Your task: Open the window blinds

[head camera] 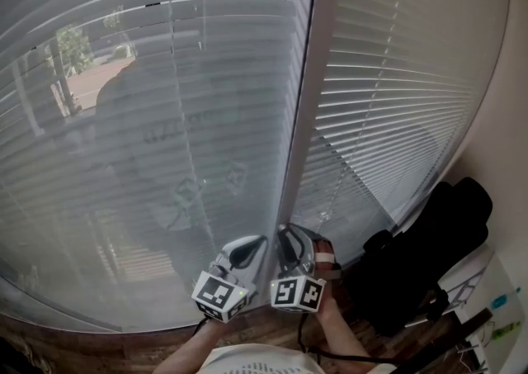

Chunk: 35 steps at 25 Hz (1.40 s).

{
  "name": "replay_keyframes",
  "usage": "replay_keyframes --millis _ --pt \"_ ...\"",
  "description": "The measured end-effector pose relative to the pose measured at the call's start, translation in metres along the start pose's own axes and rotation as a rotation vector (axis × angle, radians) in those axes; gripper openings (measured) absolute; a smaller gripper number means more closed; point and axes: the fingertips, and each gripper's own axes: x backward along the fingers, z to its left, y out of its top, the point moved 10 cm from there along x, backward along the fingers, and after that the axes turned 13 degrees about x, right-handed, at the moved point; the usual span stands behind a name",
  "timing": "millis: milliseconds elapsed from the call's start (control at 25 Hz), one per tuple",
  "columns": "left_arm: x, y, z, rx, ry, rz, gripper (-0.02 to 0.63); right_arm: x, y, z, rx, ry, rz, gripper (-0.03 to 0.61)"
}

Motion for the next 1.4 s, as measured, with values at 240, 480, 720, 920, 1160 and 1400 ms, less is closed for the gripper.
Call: replay_keyframes --millis 240,480,720,920,1160,1400 --pt "0.002 -0.002 0.003 -0.006 -0.006 -0.001 -0.008 -0.005 0.001 0.002 0.075 -0.005 0.002 0.135" --pt "0.002 -0.003 0.005 -0.002 -0.003 -0.005 -0.008 -0.004 0.000 0.004 0.076 -0.037 -0.014 0.133" --pt "0.003 -0.001 0.004 -0.008 -0.004 -0.007 -0.008 -0.004 -0.005 0.001 -0.126 -0.026 -0.051 0.133" --pt "0.005 0.000 0.006 -0.005 0.011 0.001 -0.008 -0.005 -0.009 -0.001 -0.292 -0.021 -0.079 0.133" --pt "0.007 0.002 0.005 -0.003 0.013 -0.004 -0.008 -0.004 -0.013 -0.004 -0.505 -0.019 -0.117 0.133" --pt "0.007 0.002 0.006 -0.006 0.013 -0.002 -0.008 -0.005 -0.017 -0.005 -0.666 -0.002 -0.140 0.133"
